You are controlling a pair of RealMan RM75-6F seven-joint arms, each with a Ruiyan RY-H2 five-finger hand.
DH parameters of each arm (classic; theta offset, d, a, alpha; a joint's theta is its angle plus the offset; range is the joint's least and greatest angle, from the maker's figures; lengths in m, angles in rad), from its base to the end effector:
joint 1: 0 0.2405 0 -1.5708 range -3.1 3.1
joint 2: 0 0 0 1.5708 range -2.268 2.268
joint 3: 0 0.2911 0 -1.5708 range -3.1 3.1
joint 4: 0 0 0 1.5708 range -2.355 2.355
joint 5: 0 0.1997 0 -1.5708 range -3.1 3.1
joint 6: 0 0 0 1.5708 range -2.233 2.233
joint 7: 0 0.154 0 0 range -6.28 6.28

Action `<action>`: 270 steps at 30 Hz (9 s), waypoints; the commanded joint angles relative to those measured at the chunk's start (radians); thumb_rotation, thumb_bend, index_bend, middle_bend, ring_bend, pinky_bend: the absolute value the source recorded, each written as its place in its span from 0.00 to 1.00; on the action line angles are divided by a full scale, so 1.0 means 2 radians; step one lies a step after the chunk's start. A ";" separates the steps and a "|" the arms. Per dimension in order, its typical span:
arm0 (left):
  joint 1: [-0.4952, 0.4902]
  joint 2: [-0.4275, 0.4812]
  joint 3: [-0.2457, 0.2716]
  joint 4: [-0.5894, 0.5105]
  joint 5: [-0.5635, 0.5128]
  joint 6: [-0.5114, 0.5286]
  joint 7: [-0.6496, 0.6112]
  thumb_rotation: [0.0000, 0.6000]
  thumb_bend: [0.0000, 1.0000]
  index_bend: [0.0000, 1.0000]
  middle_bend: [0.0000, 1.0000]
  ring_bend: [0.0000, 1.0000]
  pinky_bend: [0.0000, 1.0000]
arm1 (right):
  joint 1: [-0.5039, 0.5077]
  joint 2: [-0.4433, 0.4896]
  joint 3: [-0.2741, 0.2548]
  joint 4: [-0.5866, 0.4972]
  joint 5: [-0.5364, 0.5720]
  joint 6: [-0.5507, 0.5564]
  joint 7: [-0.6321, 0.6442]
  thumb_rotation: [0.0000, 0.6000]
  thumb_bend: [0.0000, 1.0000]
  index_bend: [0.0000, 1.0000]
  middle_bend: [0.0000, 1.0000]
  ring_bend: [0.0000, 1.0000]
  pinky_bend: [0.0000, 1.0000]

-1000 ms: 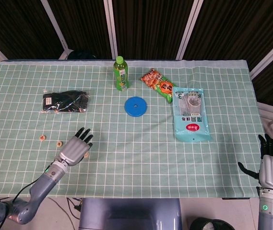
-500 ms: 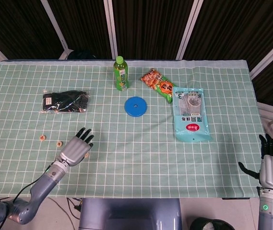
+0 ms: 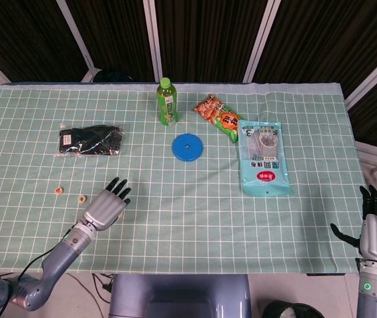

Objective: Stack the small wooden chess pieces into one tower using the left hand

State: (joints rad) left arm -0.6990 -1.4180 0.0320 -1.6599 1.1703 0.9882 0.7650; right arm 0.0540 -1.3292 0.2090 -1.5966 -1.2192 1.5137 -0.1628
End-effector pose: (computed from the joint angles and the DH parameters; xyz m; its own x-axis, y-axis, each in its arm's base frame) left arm -0.2026 0.3129 0.0005 0.8179 0.1692 0.5500 0.5379 -0.5641 -0.6264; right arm -0.3602 -0.2045 0.1513 0.3351 0.1170 0.9349 -0.9083 0.3040 0.2875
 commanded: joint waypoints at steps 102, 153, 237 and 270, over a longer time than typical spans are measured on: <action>0.051 -0.004 -0.010 0.151 -0.002 -0.017 -0.100 1.00 0.31 0.52 0.17 0.00 0.09 | 0.000 -0.009 0.004 -0.005 0.020 -0.004 -0.013 1.00 0.25 0.06 0.00 0.02 0.00; 0.008 0.010 -0.012 -0.016 0.015 -0.005 0.008 1.00 0.31 0.52 0.17 0.00 0.09 | 0.000 -0.008 0.006 -0.002 0.026 -0.006 -0.011 1.00 0.25 0.06 0.00 0.02 0.00; 0.064 0.065 -0.008 0.103 -0.025 0.024 -0.114 1.00 0.31 0.34 0.15 0.00 0.10 | -0.002 -0.009 0.003 -0.006 0.031 -0.005 -0.017 1.00 0.25 0.06 0.00 0.02 0.00; 0.067 -0.003 -0.016 0.252 -0.011 -0.023 -0.175 1.00 0.31 0.38 0.15 0.00 0.10 | -0.002 -0.011 0.003 -0.004 0.033 -0.006 -0.019 1.00 0.25 0.06 0.00 0.02 0.00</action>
State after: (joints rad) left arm -0.5652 -1.4240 0.0014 -1.1565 1.1477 0.9409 0.4164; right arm 0.0503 -1.3517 0.2153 -1.6037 -1.1525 1.5018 -0.2004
